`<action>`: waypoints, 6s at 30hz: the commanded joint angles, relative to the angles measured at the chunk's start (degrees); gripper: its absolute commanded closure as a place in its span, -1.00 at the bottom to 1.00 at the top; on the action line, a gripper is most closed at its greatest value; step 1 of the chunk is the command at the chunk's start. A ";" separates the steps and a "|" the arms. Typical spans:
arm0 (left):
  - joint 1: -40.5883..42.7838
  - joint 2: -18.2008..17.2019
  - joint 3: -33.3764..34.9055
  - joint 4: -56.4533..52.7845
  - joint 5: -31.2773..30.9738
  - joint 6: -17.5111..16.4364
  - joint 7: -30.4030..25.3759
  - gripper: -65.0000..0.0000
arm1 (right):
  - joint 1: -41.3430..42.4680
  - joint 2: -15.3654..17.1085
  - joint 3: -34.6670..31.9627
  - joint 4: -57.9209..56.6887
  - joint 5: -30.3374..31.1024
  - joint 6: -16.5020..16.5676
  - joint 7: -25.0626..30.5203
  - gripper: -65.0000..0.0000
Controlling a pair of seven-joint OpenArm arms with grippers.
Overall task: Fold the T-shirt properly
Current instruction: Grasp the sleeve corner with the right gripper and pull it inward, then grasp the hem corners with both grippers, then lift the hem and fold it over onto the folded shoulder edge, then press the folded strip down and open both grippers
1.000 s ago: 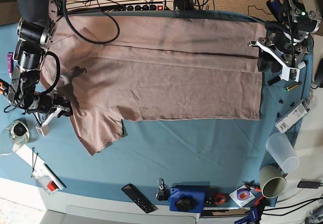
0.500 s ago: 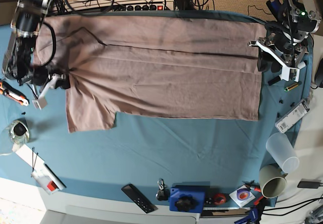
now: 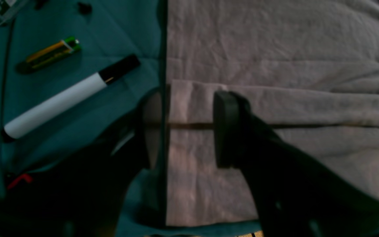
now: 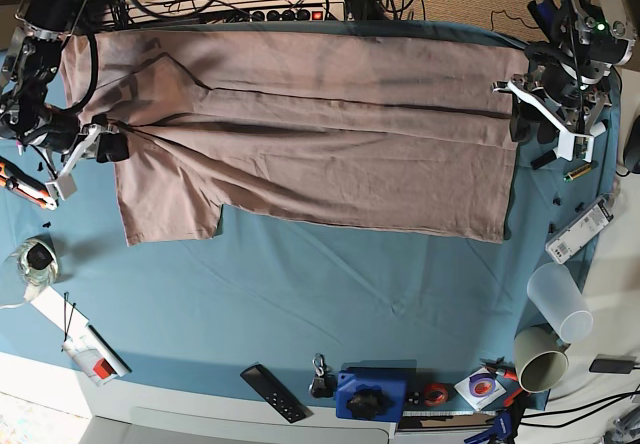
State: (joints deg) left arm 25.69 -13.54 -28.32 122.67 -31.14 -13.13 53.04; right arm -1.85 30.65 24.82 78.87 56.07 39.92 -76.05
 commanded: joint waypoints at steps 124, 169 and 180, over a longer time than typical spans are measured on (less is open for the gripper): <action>-35.21 -6.56 7.50 -34.51 -17.38 -6.49 20.65 1.00 | 16.72 -5.90 1.75 2.75 1.86 0.08 -0.46 1.00; -13.64 -12.17 7.02 -14.29 -15.65 -8.70 19.17 1.00 | -20.41 -9.38 18.43 18.21 13.31 0.08 -3.95 1.00; -10.75 -12.15 7.02 -14.29 -13.22 -7.50 18.93 1.00 | -21.66 -10.19 18.53 18.21 10.93 0.08 -3.95 1.00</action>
State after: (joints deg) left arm 15.33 -24.64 -20.82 107.37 -44.42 -20.80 72.49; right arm -23.49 19.44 42.74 96.12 66.06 39.92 -80.97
